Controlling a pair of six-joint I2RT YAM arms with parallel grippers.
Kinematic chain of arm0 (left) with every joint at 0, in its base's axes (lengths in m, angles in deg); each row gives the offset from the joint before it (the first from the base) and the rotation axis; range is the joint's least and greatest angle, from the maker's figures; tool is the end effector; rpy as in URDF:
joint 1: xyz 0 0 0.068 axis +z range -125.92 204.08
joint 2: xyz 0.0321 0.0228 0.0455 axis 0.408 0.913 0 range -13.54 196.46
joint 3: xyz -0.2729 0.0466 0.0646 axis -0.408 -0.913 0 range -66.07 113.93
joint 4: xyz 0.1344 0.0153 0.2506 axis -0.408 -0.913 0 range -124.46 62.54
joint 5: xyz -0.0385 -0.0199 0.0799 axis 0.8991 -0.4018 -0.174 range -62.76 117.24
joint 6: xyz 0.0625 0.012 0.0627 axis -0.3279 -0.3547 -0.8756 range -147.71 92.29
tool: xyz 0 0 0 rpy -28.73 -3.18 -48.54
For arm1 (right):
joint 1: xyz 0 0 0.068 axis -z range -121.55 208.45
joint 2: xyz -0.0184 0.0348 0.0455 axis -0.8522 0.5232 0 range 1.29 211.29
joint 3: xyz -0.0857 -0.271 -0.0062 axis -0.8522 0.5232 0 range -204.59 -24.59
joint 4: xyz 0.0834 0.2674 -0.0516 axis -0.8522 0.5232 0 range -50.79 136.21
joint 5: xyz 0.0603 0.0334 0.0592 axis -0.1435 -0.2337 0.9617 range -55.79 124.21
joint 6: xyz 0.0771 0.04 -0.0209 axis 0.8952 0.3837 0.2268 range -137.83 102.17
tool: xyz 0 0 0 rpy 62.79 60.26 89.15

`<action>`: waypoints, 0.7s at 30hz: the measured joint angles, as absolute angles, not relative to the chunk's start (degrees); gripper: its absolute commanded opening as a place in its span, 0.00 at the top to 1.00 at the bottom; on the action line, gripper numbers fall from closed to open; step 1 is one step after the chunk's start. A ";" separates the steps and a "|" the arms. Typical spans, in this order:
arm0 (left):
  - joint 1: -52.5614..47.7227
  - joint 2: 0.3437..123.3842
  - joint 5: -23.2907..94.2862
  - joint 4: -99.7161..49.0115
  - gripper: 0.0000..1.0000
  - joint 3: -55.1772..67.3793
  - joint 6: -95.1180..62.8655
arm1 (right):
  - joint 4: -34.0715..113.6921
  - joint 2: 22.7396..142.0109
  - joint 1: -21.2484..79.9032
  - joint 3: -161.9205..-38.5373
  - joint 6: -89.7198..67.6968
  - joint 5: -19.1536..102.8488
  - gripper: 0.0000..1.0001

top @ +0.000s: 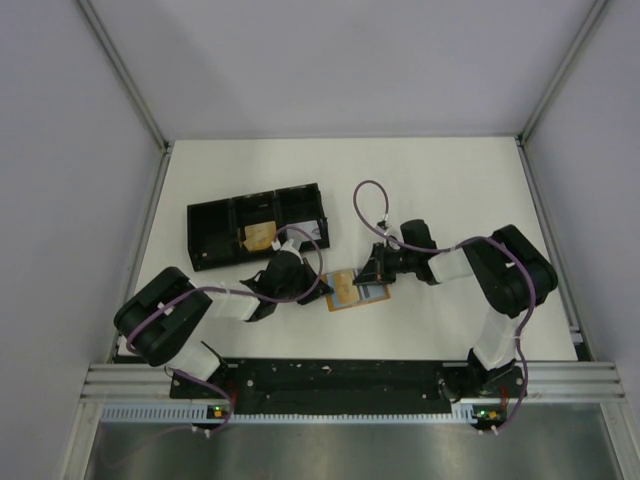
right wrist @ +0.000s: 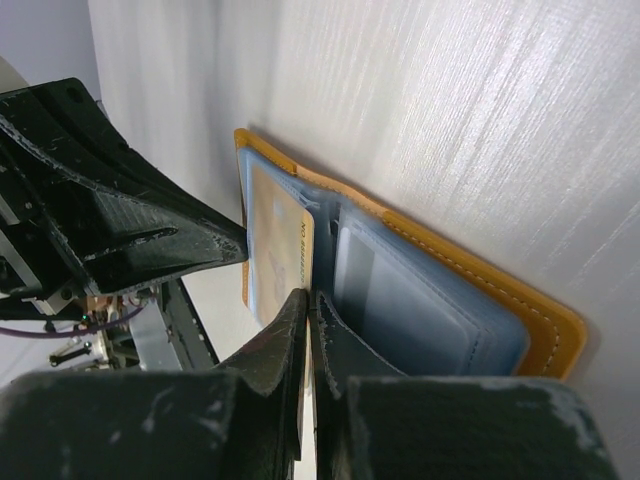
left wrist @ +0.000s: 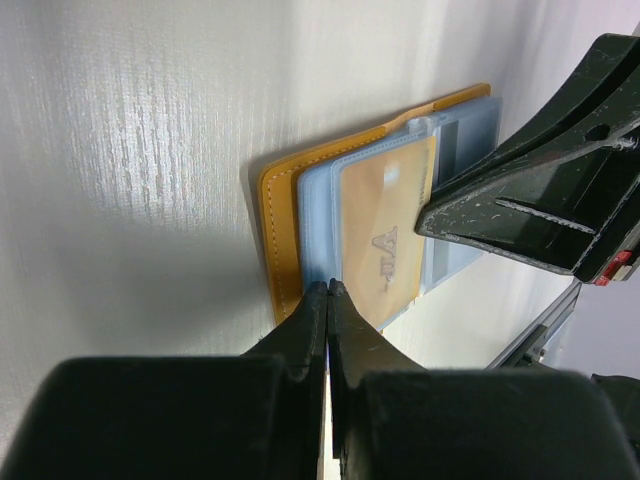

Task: Take the credit cards out of the card holder
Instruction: Remove the credit card from the card holder.

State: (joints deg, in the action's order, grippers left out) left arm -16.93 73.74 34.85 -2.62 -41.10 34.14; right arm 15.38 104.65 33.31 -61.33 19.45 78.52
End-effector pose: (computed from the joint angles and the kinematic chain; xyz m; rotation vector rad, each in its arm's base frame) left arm 0.2246 -0.2093 0.0851 -0.3660 2.4376 -1.0524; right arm 0.2859 0.1957 0.0691 -0.1750 2.4868 1.4109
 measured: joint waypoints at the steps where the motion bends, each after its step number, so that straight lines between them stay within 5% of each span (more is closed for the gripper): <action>1: -16.93 73.74 34.85 -2.59 1.00 -41.10 34.14 | 15.38 104.65 33.31 -61.33 19.45 78.54 1.00; 7: -16.93 73.74 34.92 -2.59 0.99 -41.10 34.12 | 15.16 104.65 33.35 -61.33 19.45 78.91 1.00; 13: -16.91 73.59 35.03 -1.57 0.77 -41.66 34.86 | 15.16 104.65 33.35 -61.33 19.47 78.91 1.00; 21: -16.89 73.37 36.03 0.66 0.65 -42.32 36.63 | 14.99 104.82 33.35 -61.33 19.49 78.94 1.00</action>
State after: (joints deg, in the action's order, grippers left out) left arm -16.89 73.37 36.03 0.66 -42.32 36.63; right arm 14.99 104.82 33.35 -61.33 19.49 78.94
